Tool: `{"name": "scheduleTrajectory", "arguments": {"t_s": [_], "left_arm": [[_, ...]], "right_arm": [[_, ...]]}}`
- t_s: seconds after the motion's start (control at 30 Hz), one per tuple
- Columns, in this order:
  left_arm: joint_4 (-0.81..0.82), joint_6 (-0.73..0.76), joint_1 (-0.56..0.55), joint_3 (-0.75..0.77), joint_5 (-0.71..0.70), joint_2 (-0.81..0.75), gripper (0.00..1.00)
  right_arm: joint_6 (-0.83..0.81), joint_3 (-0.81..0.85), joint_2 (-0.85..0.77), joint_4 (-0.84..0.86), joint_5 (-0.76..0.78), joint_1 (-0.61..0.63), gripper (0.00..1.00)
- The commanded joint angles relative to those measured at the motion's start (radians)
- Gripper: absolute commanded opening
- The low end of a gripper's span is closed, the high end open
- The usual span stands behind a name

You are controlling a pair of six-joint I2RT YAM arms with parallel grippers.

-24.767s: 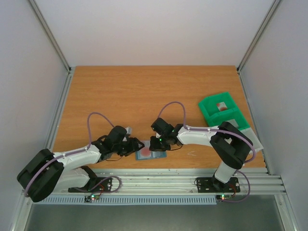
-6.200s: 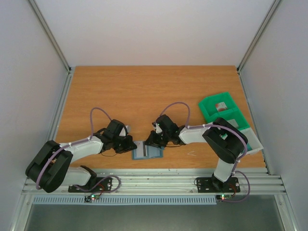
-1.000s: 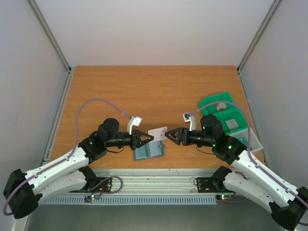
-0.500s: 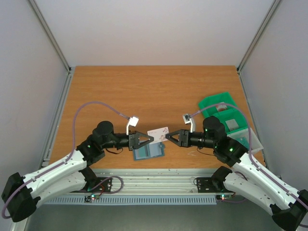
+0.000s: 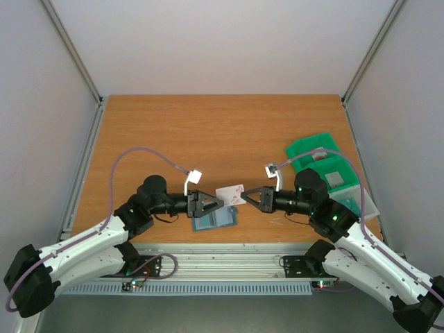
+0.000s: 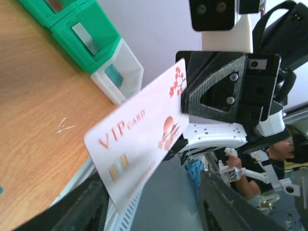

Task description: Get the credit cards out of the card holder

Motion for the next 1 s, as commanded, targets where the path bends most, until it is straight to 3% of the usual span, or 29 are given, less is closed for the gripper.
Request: {"name": "scheduleTrajectory", "arguments": {"t_s": [0.0, 0.2, 0.47, 0.6, 0.77, 0.97], "left_arm": [[-0.018, 0.041, -0.003, -0.003, -0.025, -0.009, 0.62], [-0.226, 0.152, -0.003, 0.046, -0.140, -0.037, 0.99], [-0.568, 0.339, -0.003, 0.156, -0.378, -0.040, 0.99], [-0.593, 0.412, -0.002, 0.168, -0.459, -0.031, 0.99], [-0.533, 0.477, 0.000, 0.185, -0.490, 0.030, 0.99], [-0.496, 0.536, 0.001, 0.206, -0.403, 0.133, 0.99]], "right_arm": [[-0.021, 0.004, -0.019, -0.037, 0.091, 0.000, 0.01], [-0.082, 0.091, -0.029, -0.261, 0.326, -0.003, 0.01], [-0.059, 0.136, -0.002, -0.351, 0.530, -0.018, 0.01], [-0.070, 0.196, 0.058, -0.417, 0.599, -0.061, 0.01], [-0.123, 0.239, 0.124, -0.467, 0.618, -0.225, 0.01], [-0.171, 0.264, 0.195, -0.461, 0.406, -0.559, 0.01]]}}
